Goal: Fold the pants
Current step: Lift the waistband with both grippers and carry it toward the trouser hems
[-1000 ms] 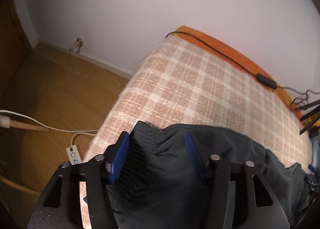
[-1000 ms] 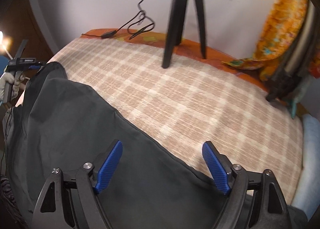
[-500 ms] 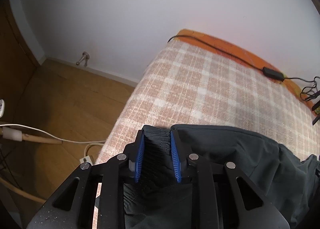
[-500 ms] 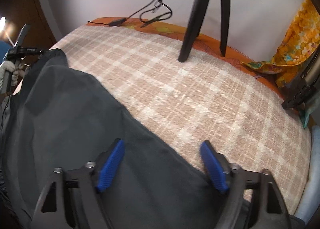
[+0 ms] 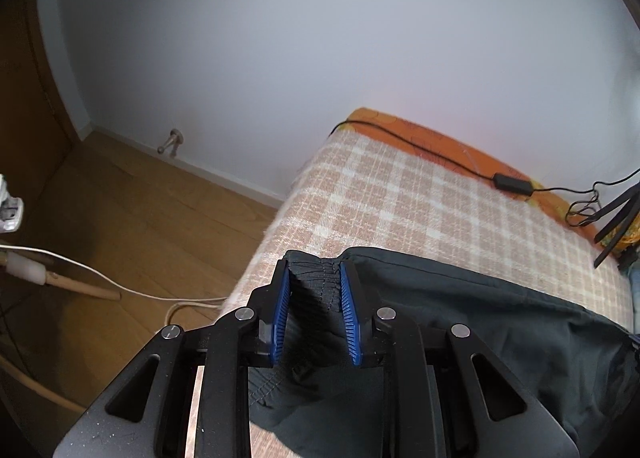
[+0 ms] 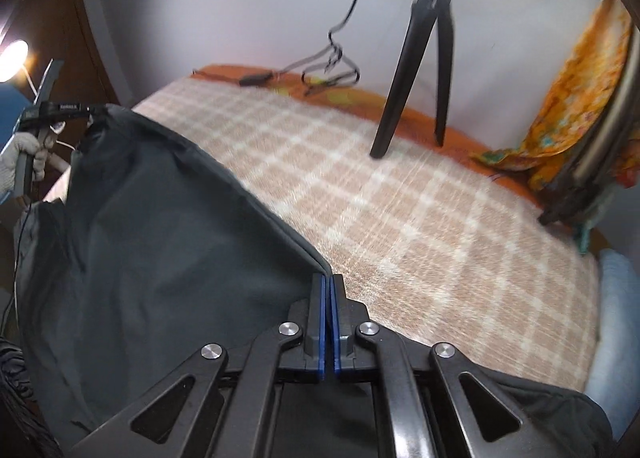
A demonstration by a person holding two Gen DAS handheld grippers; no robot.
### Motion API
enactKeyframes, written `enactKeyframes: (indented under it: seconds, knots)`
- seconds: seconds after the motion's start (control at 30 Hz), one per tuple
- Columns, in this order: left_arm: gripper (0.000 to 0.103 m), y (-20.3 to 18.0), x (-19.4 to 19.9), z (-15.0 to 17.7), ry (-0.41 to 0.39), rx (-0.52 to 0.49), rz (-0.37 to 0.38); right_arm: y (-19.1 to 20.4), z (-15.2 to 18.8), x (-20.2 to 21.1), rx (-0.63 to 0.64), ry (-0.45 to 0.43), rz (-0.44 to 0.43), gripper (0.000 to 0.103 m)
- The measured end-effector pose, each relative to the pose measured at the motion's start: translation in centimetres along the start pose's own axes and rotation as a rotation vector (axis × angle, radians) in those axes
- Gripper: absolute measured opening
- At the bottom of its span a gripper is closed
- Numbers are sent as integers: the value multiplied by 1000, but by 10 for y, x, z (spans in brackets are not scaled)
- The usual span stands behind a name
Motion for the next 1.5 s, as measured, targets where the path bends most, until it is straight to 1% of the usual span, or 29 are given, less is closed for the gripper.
enactKeyframes:
  seconds: [0.07,0.17,0.33,0.43,0.63,0.8,0.9,1.03,1.13,1.17,1.3,1.43,1.5]
  knots:
    - [22,0,11,0,-21,3,7,-1,-1,20,-3,-28,14,0]
    - [22,1,31,2,-50,2,8,2,0,44,-17,-60,8,0]
    - [22,1,70,12,-95,-2,19,12,10,87,-14,-107,25,0]
    - [22,4,94,24,-119,-1,32,22,22,116,-18,-135,30,0]
    - [22,10,130,57,-143,17,60,44,53,162,-16,-167,35,0]
    - [22,11,151,100,-135,14,80,65,90,193,-13,-177,30,0]
    - [22,13,161,124,-133,7,84,78,112,207,13,-177,34,0]
    - [22,21,168,148,-126,-2,77,98,140,217,44,-157,9,0]
    - [22,31,166,164,-100,19,88,113,160,216,76,-132,-4,0]
    - [22,33,165,170,-87,25,99,117,168,212,85,-114,-10,0]
    - [23,40,159,194,-59,18,97,132,194,195,124,-49,-28,0]
    - [23,52,153,218,-38,70,117,142,214,178,165,13,-48,0]
    - [25,58,150,227,-29,92,125,149,224,169,203,53,-56,0]
Point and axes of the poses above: each gripper's, at about its wrist camera, not at the fingertips, and x roughly against the way its jaws point, y to its left, z to its underside, the point moved 10 cm from there along -x, roughly the way its jaws point, and after that the axes turned 9 degrees about z, right-handed, at the moved point
